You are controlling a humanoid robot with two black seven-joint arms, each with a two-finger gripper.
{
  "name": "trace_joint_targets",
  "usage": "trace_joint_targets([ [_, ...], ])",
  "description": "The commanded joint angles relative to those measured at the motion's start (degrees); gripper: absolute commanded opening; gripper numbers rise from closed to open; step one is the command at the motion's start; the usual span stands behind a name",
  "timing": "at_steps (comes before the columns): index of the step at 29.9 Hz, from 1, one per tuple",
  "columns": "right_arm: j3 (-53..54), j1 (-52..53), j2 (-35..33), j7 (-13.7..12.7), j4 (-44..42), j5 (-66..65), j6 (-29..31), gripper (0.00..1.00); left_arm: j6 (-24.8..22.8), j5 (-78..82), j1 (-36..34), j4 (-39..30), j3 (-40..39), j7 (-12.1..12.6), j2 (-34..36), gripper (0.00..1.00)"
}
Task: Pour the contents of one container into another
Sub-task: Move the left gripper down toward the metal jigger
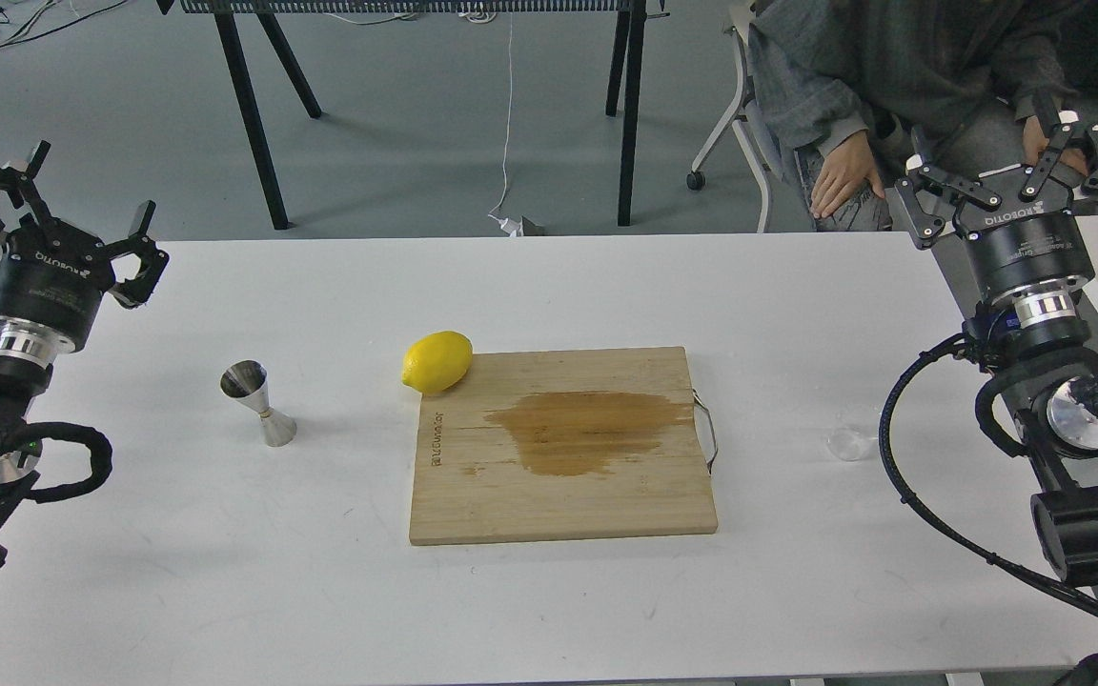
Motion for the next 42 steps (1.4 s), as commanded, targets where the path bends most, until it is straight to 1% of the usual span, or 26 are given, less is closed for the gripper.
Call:
trace_joint_targets([
  [1, -0.1, 0.0, 0.0, 0.0, 0.0, 0.0, 0.0, 0.99, 0.0, 0.0, 0.2, 0.0, -0.1, 0.0, 0.2, 1.00],
  [14, -0.1, -0.1, -0.1, 0.0, 0.3, 0.1, 0.0, 0.99, 0.0, -0.9, -0.4, 0.3, -0.8, 0.0, 0.3, 1.00],
  [20, 0.1, -0.3, -0.2, 0.0, 0.4, 0.1, 0.0, 0.99, 0.0, 3.1, -1.2, 0.7, -0.8, 0.0, 3.9, 1.00],
  [26, 0.3, -0.1, -0.1, 0.0, 0.2, 0.1, 0.0, 0.99, 0.0, 16.2, -5.6, 0.7, -1.1, 0.0, 7.5, 1.00],
  [29, 0.4, -0.1, -0.1, 0.0, 0.4, 0.1, 0.0, 0.99, 0.0, 25.6, -8.5, 0.6, -1.0, 0.0, 9.2, 1.00],
  [32, 0.6, -0.2, -0.3, 0.0, 0.5, 0.2, 0.0, 0.99, 0.0, 36.9, -9.9, -0.5, -1.1, 0.0, 9.7, 1.00],
  [34, 0.4, -0.2, -0.5, -0.1, 0.6, 0.2, 0.0, 0.99, 0.0, 43.7, -10.3, -3.1, -1.0, 0.0, 10.9, 1.00],
  [37, 0.4, -0.3, -0.6, -0.1, 0.6, 0.2, 0.0, 0.99, 0.0, 49.6, -10.1, -8.7, -0.3, 0.0, 12.7, 1.00],
  [42, 0.4, -0.3, -0.7, -0.1, 0.6, 0.2, 0.0, 0.99, 0.0, 61.2, -6.0, -15.0, 2.7, 0.0, 16.3, 1.00],
])
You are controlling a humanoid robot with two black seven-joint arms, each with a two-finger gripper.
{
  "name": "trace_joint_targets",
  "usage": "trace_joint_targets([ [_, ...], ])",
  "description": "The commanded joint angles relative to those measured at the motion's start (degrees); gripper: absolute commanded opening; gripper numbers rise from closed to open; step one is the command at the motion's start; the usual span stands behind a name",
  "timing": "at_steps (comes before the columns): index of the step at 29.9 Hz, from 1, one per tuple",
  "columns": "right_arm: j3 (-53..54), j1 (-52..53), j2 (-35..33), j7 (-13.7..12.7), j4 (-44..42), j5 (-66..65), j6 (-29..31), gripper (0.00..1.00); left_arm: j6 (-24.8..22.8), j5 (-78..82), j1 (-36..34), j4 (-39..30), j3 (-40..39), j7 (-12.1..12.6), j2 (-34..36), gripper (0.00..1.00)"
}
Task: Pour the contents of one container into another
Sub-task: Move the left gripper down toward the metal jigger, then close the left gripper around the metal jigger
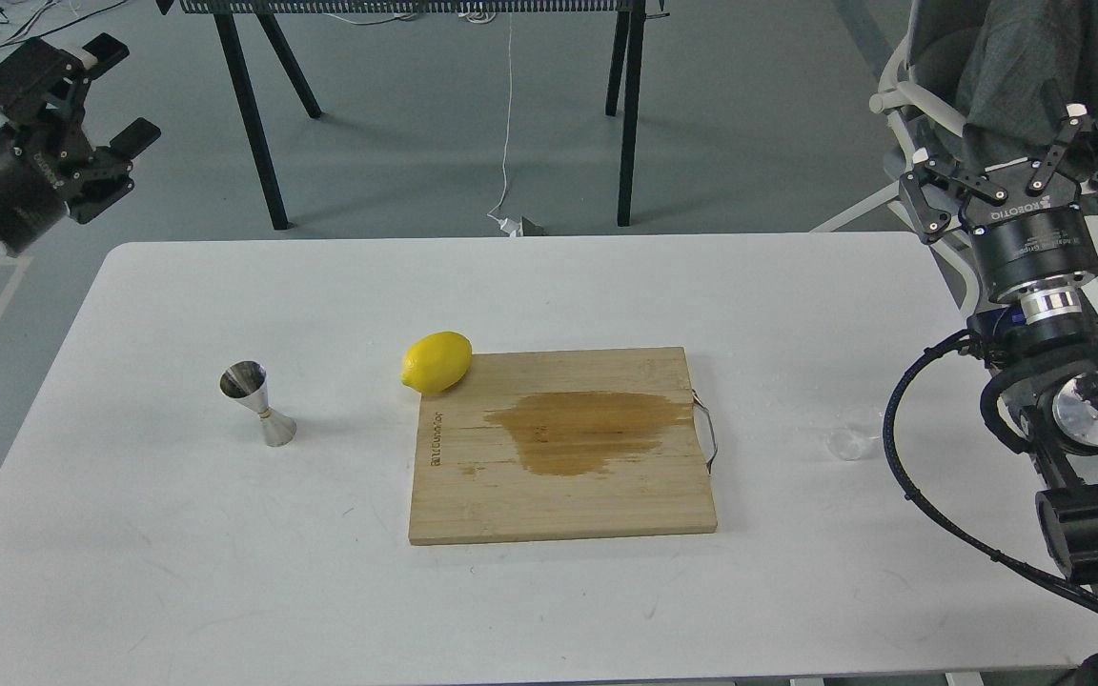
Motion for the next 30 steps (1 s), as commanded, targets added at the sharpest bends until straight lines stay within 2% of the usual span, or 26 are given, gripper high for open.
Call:
trace_joint_targets([
  [1, 0.0, 0.0, 0.0, -0.1, 0.0, 0.0, 0.0, 0.99, 0.0, 10.3, 3.7, -4.8, 2.5, 0.0, 2.4, 1.00],
  [2, 0.0, 0.0, -0.1, -0.1, 0.0, 0.0, 0.0, 0.99, 0.0, 12.3, 4.6, -5.8, 2.6, 0.0, 2.7, 1.00],
  [3, 0.0, -0.1, -0.1, -0.1, 0.0, 0.0, 0.0, 0.99, 2.1, 13.7, 6.2, -6.6, 2.7, 0.0, 3.1, 1.00],
  [11, -0.2, -0.5, -0.3, -0.1, 0.0, 0.0, 0.0, 0.99, 26.6, 16.6, 16.6, -13.7, 2.8, 0.0, 6.1, 1.00],
  [20, -0.2, -0.9, -0.3, 0.0, -0.2, 0.0, 0.0, 0.99, 49.9, 24.5, 25.2, -17.1, 2.7, 0.0, 6.4, 1.00],
  [23, -0.3, -0.9, -0.3, 0.0, -0.2, -0.1, 0.0, 0.99, 52.8, 27.2, 26.9, -17.1, 2.7, 0.0, 5.6, 1.00],
  [30, -0.3, -0.9, -0.3, 0.0, -0.1, -0.1, 0.0, 0.99, 52.9, 36.0, 27.5, -14.3, 2.7, 0.0, 2.0, 1.00],
])
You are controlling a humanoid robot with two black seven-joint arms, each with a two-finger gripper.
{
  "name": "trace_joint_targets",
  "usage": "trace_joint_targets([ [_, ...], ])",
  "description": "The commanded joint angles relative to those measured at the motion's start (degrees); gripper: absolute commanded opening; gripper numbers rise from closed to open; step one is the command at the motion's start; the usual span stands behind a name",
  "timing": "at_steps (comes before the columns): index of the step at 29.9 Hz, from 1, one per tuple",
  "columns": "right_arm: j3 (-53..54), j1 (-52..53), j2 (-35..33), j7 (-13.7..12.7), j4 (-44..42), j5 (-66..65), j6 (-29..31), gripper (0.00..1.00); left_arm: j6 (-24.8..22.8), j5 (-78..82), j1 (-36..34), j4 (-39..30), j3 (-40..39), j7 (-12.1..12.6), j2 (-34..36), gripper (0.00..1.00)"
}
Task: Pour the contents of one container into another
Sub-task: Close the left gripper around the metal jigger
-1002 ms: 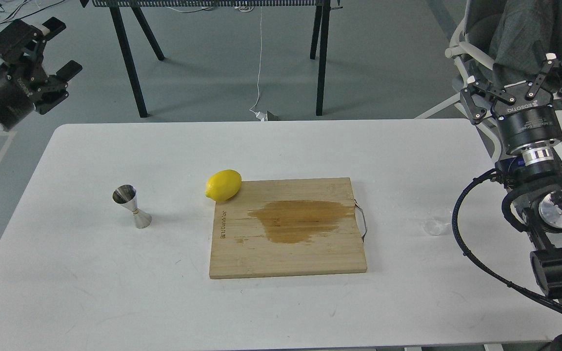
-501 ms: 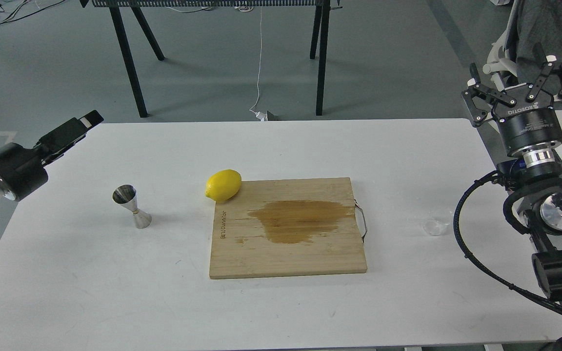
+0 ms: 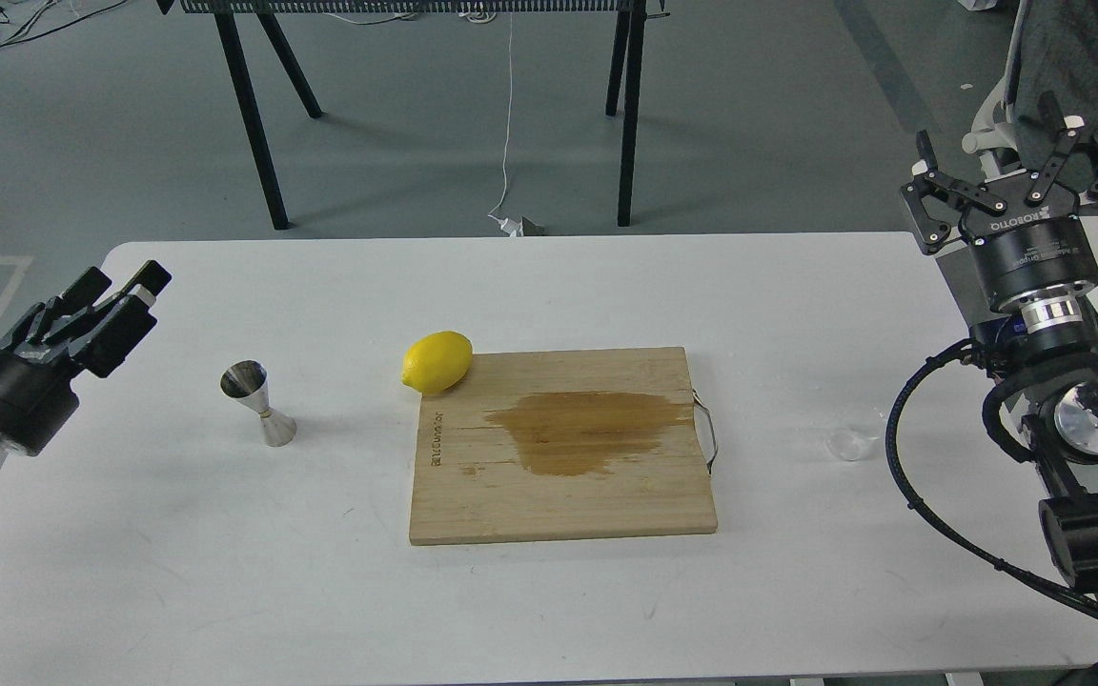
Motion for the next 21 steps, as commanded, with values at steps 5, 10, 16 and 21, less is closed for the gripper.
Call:
trace_joint_targets([
  [5, 0.3, -0.1, 0.0, 0.0, 0.1, 0.1, 0.0, 0.99, 0.0, 9.1, 0.4, 4.9, 0.1, 0.0, -5.5, 1.00],
  [10, 0.3, -0.1, 0.0, 0.1, 0.1, 0.0, 0.0, 0.99, 0.0, 12.6, 0.6, 8.1, 0.1, 0.0, -8.6, 1.00],
  [16, 0.4, -0.2, 0.0, 0.1, 0.1, 0.0, 0.0, 0.99, 0.1, 13.1, 0.7, 9.8, 1.7, 0.0, -9.7, 1.00],
  [21, 0.4, -0.3, 0.0, 0.1, 0.1, 0.1, 0.0, 0.99, 0.4, 13.0, 0.7, 11.7, 2.1, 0.0, -9.9, 1.00],
])
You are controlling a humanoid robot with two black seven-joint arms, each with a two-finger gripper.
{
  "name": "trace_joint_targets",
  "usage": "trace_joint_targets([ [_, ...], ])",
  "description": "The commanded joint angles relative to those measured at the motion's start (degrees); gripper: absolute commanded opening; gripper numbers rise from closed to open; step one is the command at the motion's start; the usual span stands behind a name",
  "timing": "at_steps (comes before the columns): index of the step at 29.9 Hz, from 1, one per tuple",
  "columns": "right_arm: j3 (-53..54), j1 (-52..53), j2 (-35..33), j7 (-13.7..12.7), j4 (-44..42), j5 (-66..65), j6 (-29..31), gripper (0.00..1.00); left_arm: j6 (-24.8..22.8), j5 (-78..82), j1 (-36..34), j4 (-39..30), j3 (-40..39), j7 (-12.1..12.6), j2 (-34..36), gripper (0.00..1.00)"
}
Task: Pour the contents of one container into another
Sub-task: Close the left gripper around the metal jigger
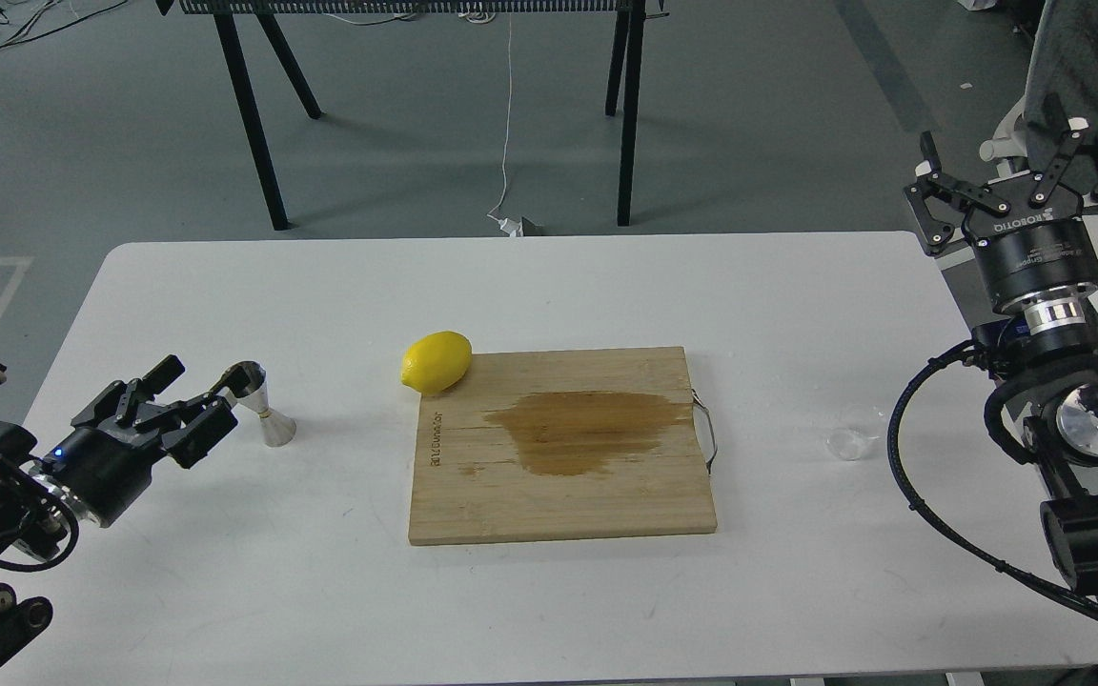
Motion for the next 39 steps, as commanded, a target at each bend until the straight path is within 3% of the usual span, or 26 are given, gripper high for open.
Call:
trace_joint_targets([
  [1, 0.0, 0.0, 0.0, -0.1, 0.0, 0.0, 0.0, 0.99, 0.2, -0.1, 0.1, 0.9, 0.2, 0.0, -0.1, 1.00],
  [19, 0.2, -0.2, -0.2, -0.1, 0.1, 0.0, 0.0, 0.99, 0.3, -0.1, 1.1, 6.3, 3.6, 0.0, -4.5, 1.00],
  [39, 0.3, -0.5, -1.1, 0.0, 0.5, 0.0, 0.0, 0.99, -0.3, 0.3, -3.2, 11.2, 5.7, 0.0, -8.2, 1.00],
])
